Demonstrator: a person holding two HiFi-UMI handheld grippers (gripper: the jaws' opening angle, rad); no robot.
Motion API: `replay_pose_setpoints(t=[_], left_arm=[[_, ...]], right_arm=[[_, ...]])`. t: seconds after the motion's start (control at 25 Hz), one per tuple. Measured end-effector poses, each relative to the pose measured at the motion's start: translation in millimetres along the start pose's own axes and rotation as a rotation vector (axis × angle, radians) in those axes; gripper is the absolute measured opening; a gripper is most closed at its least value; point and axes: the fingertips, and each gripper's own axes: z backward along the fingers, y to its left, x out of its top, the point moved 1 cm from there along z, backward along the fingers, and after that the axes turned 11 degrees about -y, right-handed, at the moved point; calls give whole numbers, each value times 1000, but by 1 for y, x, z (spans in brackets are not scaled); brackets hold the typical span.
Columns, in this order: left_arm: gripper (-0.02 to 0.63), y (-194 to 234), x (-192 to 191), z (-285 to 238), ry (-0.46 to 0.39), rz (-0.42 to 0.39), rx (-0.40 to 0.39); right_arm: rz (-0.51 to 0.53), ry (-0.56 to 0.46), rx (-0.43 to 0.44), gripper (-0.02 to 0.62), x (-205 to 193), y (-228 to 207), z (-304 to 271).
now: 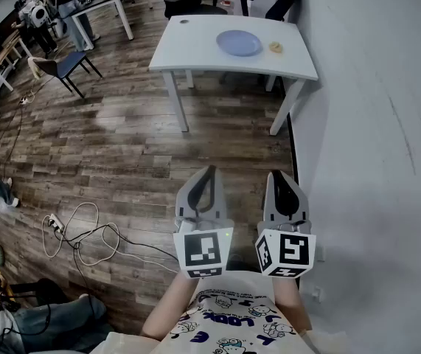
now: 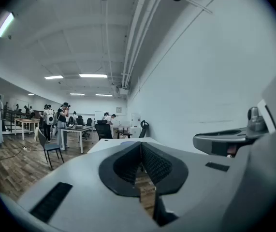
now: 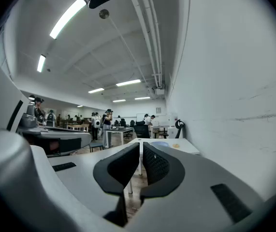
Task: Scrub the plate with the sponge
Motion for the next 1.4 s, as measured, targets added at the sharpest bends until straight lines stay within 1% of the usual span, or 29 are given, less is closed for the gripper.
replay_pose_setpoints(t=[0.4,0.6,0.8,1.04,1.2,1.4], left_arm=[[12,-2,0,-4,9,15,-12],[12,3,-5,-10,8,23,-13],[12,21,-6,-17,15,28,-3],[12,51,-20,-27,24,33,10],[12,65,-32,-36,59,56,-2],[12,73,-43,-50,75,51,-11]], right_arm=[[0,9,-4,38,1,0,-3],[-7,18,11,40,-8,2,-11],[13,28,15,40,-10,12,-26],[2,41,-17,40,-24,19,-48],[-1,57,-36,40,-31,23,-56],[-15,82,-61,40,-46,19,-73]])
